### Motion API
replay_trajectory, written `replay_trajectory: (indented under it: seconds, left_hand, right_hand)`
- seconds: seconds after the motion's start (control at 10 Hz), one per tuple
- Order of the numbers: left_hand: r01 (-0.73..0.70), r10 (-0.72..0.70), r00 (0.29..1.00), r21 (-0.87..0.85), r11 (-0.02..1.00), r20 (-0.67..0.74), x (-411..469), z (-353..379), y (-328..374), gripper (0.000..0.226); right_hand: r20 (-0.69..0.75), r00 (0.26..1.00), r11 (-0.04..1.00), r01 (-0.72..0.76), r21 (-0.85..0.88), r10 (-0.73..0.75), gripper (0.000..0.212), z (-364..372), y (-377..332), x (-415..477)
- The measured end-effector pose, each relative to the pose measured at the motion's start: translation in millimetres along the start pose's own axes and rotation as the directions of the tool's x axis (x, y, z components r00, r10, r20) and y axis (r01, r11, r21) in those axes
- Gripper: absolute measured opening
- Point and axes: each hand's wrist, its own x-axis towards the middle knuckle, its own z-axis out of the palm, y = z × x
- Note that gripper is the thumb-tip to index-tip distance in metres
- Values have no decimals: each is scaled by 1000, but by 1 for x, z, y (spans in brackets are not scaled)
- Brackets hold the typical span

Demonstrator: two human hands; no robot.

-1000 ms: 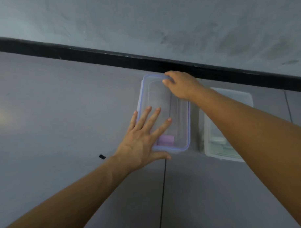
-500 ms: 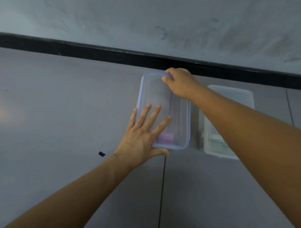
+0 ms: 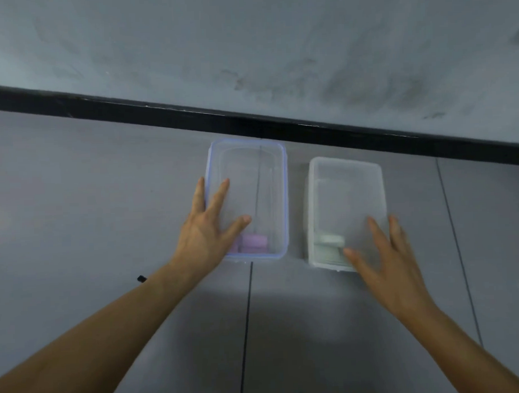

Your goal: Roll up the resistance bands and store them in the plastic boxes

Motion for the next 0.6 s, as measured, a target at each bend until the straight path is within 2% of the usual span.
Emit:
replay_trajectory:
  seconds: [0.3, 0.5, 0.6]
  left_hand:
    - [-9, 9, 999, 4, 1000, 54, 14, 7, 10, 79]
    - [17, -30, 992, 101, 995, 125, 15, -13, 11, 88]
    - [41, -52, 997, 171, 984, 61, -6, -47, 6, 85]
  right_hand:
    - [8, 999, 997, 38, 74, -38, 81, 10, -14, 30]
    - [31, 998, 994, 51, 95, -54, 83, 0, -18, 31]
    - [-38, 996, 992, 80, 97, -76, 77, -22, -21, 15]
